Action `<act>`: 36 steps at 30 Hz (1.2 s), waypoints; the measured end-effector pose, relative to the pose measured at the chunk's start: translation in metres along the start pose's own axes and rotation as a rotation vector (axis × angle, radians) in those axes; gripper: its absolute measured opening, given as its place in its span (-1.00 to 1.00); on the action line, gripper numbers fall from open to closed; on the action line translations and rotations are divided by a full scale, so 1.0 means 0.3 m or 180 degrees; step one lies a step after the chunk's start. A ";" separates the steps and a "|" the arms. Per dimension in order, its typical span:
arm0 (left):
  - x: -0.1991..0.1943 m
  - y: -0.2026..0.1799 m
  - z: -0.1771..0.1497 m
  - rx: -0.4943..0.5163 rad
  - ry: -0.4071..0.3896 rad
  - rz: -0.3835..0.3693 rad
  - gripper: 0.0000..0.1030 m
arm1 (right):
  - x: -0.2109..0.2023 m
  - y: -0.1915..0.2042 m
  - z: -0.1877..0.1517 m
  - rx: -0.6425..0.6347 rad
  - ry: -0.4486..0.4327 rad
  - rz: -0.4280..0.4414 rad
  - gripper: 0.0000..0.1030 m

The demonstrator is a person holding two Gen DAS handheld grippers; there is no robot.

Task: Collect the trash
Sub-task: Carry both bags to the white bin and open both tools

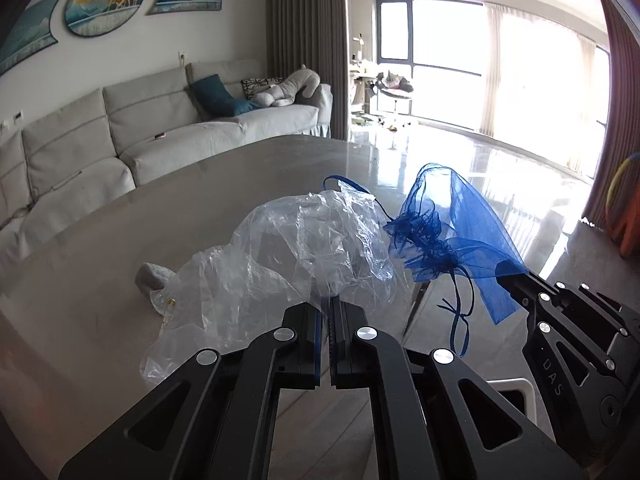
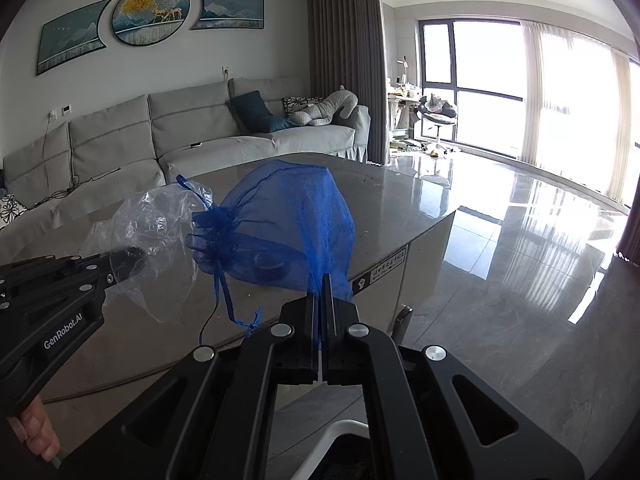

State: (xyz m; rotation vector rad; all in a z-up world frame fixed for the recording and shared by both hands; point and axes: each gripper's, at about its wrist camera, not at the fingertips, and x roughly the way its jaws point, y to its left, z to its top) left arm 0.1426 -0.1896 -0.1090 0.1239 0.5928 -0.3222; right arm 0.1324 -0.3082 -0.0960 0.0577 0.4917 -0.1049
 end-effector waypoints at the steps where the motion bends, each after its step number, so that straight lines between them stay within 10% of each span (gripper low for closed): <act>1: -0.014 -0.023 -0.019 0.0021 0.0004 -0.0061 -0.95 | -0.027 -0.011 -0.021 0.0002 0.0014 -0.0052 -0.98; 17: -0.071 -0.436 -0.365 0.0580 0.0558 -0.0915 -0.95 | -0.333 -0.256 -0.317 0.0541 0.0279 -0.0863 -0.97; 26: -0.021 -0.498 -0.389 0.0673 0.0750 -0.1112 -0.91 | -0.341 -0.284 -0.354 0.0621 0.0291 -0.0933 -0.98; 27: -0.014 -0.507 -0.391 0.0685 0.0810 -0.1162 -0.84 | -0.343 -0.289 -0.358 0.0620 0.0300 -0.0934 -0.97; 28: -0.002 -0.514 -0.394 0.0697 0.0882 -0.1203 -0.29 | -0.338 -0.288 -0.361 0.0619 0.0313 -0.0939 -0.97; 29: 0.011 -0.528 -0.398 0.0724 0.0947 -0.1184 0.78 | -0.337 -0.290 -0.363 0.0622 0.0324 -0.0946 -0.97; 36: 0.001 -0.545 -0.425 0.0812 0.0868 -0.1023 0.91 | -0.342 -0.302 -0.373 0.0650 0.0342 -0.0942 -0.97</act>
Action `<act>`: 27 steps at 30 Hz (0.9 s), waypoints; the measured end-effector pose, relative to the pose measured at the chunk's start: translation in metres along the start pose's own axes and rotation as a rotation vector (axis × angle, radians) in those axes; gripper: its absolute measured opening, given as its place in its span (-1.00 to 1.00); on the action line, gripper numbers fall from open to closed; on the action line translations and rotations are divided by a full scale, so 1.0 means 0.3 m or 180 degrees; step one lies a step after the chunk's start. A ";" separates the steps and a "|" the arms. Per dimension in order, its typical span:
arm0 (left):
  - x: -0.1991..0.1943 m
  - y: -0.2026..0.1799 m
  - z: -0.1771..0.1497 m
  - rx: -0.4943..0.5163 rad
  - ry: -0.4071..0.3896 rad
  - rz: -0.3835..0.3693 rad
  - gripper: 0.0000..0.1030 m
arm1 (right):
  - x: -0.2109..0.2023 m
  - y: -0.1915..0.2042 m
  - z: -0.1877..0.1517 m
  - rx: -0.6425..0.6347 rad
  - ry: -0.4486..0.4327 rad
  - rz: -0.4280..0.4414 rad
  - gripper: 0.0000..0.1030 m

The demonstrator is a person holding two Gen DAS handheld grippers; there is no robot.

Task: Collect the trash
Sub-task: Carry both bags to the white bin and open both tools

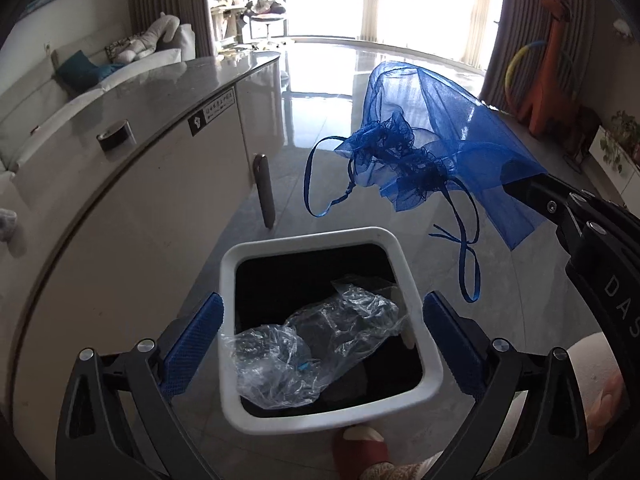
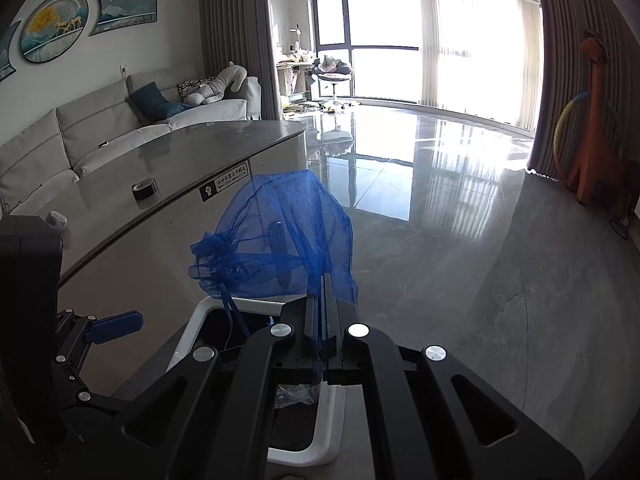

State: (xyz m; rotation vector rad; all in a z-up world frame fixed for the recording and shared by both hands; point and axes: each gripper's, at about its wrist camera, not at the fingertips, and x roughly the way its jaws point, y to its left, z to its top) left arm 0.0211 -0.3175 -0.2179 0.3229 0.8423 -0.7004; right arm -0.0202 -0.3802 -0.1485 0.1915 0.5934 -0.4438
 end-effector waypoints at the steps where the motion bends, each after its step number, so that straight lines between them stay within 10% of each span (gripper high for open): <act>1: 0.001 0.004 0.001 -0.0010 0.0007 -0.0001 0.91 | -0.001 0.000 -0.001 -0.0002 0.0000 0.0003 -0.97; 22: -0.155 0.293 0.014 -0.0539 -0.0331 0.0503 0.91 | 0.118 0.164 -0.099 -0.0352 0.0474 0.0289 -0.95; 23: -0.156 0.302 0.016 -0.0562 -0.0335 0.0506 0.91 | 0.119 0.166 -0.102 -0.0365 0.0489 0.0300 -0.85; 26: -0.158 0.322 0.018 -0.0604 -0.0357 0.0527 0.91 | 0.127 0.170 -0.113 -0.0338 0.0545 0.0279 0.86; 27: -0.161 0.327 0.019 -0.0619 -0.0371 0.0533 0.91 | 0.118 0.174 -0.115 -0.0358 0.0472 0.0225 0.92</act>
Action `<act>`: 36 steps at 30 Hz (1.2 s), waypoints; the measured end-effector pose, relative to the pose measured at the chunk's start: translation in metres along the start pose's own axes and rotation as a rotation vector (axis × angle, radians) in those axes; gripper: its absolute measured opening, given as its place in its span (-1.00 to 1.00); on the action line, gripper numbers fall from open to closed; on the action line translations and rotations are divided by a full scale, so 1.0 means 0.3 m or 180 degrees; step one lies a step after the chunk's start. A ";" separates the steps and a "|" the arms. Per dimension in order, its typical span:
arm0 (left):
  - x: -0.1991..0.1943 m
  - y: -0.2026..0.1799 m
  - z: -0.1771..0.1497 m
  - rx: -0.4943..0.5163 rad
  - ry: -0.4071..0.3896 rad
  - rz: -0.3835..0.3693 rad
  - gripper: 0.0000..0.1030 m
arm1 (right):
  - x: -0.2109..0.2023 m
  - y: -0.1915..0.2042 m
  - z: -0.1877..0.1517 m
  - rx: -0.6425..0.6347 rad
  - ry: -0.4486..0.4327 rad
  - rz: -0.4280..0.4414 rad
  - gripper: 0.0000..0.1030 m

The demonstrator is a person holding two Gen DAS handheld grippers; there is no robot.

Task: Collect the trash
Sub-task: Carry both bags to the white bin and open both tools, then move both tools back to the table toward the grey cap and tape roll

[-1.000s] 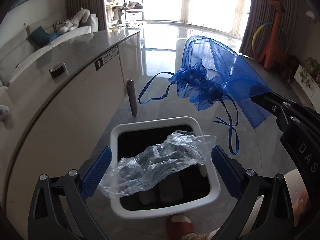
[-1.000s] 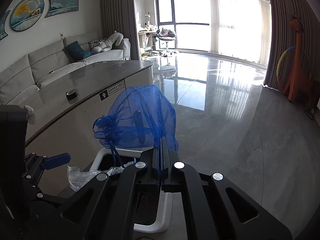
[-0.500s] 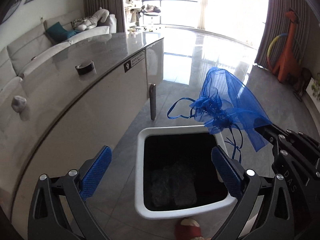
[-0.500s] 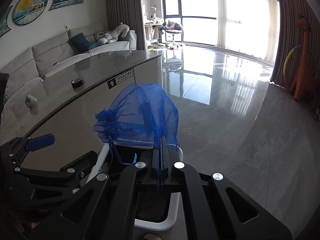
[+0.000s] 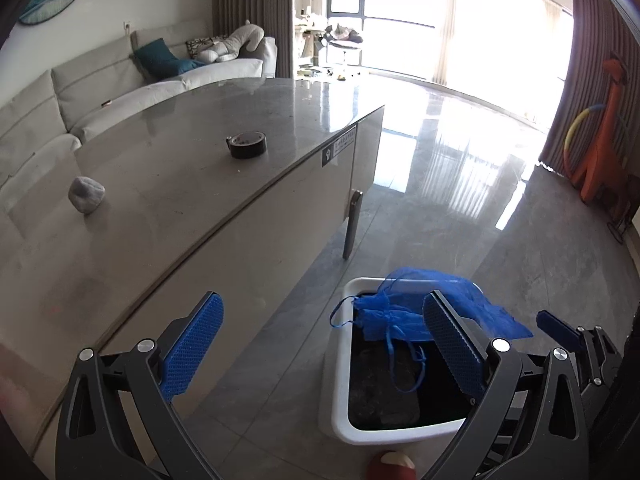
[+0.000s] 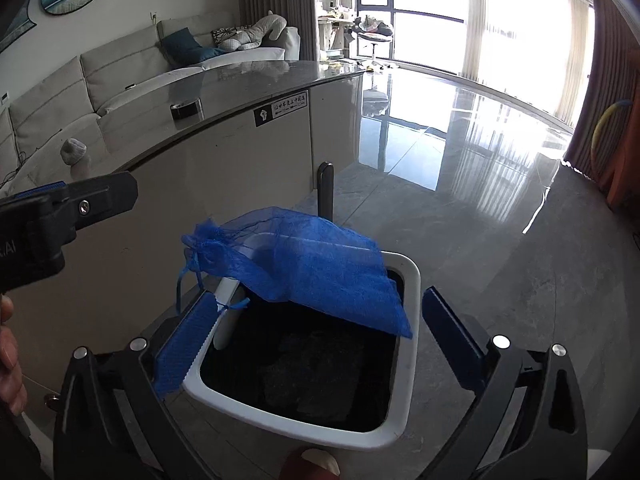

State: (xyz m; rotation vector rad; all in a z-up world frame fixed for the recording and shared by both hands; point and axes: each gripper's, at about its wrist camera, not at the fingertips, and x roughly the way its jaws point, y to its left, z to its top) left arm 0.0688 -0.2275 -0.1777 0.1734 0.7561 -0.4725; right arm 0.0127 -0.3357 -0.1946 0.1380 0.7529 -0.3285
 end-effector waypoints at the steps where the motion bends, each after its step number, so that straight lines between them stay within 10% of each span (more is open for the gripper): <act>1: -0.002 0.005 0.003 -0.0015 -0.0016 0.0007 0.91 | -0.005 0.006 0.001 -0.0042 -0.0033 0.0009 0.92; 19: -0.030 0.065 0.018 -0.0124 -0.0118 0.0131 0.91 | -0.037 0.048 0.069 -0.0092 -0.0330 0.0052 0.92; 36: -0.083 0.429 0.179 -0.0533 -0.0401 0.0694 0.91 | -0.008 0.347 0.357 -0.0532 -0.0810 0.0490 0.92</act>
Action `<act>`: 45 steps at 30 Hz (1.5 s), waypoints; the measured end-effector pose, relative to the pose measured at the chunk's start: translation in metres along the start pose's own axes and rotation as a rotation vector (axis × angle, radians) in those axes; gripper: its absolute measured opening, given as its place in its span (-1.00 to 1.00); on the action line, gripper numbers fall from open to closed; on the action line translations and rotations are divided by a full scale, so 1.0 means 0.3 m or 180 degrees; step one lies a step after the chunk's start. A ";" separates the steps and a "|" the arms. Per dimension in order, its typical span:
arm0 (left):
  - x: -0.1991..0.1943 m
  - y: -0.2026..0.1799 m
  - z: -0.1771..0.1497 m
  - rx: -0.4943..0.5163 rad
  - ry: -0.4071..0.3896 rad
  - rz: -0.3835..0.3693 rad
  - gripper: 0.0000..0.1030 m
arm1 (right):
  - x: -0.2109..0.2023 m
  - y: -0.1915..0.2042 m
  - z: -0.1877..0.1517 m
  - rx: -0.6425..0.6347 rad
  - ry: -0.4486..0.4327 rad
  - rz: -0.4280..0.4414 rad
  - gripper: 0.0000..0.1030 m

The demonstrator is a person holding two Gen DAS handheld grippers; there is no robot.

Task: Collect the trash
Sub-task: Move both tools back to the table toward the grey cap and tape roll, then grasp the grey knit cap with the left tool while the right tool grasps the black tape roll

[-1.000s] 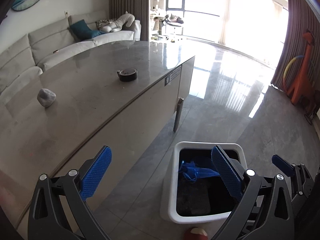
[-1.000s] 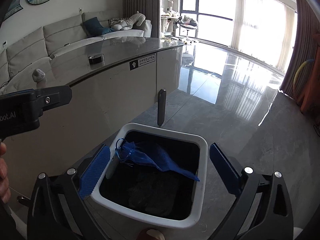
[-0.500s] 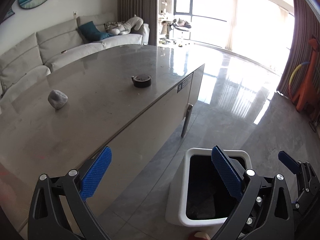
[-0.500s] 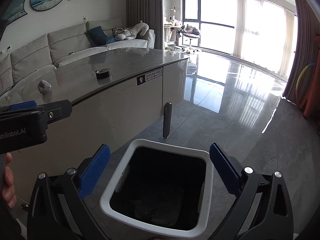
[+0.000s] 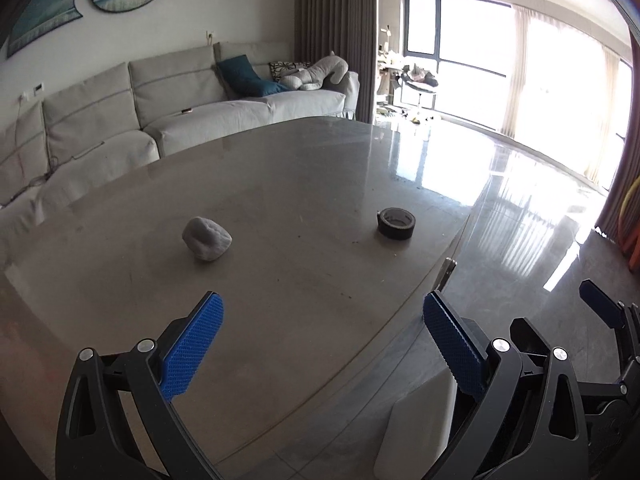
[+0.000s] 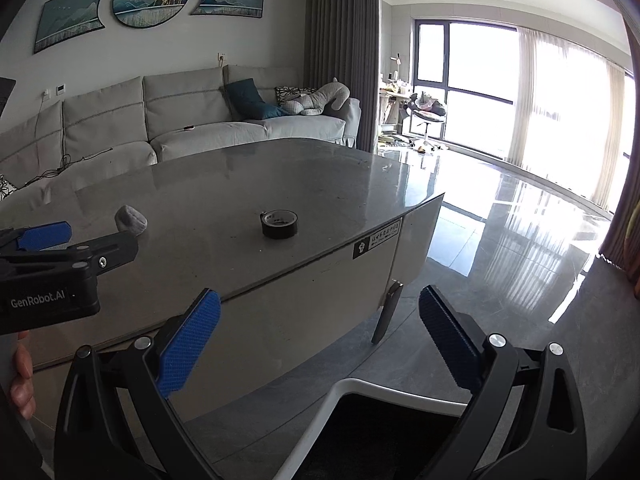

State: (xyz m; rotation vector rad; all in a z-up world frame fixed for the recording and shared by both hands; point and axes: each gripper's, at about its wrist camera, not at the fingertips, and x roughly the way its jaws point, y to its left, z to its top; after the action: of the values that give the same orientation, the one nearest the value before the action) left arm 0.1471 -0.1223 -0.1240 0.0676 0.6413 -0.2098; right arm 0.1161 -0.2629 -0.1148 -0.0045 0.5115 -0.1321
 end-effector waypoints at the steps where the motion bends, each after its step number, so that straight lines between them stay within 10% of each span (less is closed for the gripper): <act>1: 0.006 0.022 0.016 -0.0031 -0.0018 0.0038 0.91 | 0.014 0.019 0.022 -0.0035 -0.0029 0.0038 0.92; 17: 0.286 0.297 0.193 -0.0259 0.0119 0.0431 0.91 | 0.356 0.274 0.206 -0.0359 -0.0051 0.0388 0.92; 35: 0.564 0.403 0.156 -0.0458 0.0728 0.0498 0.87 | 0.489 0.334 0.179 -0.0296 0.0097 0.0342 0.92; 41: 0.588 0.403 0.152 -0.0352 0.0833 0.0453 -0.23 | 0.484 0.328 0.178 -0.0307 0.0111 0.0329 0.92; 45: 0.570 0.379 0.151 -0.0258 0.0782 0.0460 -0.57 | 0.479 0.329 0.181 -0.0315 0.0106 0.0330 0.92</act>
State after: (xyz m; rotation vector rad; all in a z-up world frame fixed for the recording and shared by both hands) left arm 0.3316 -0.0468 -0.1907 0.0619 0.8853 -0.0354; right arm 0.2790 -0.1849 -0.1412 -0.0724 0.5500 -0.0053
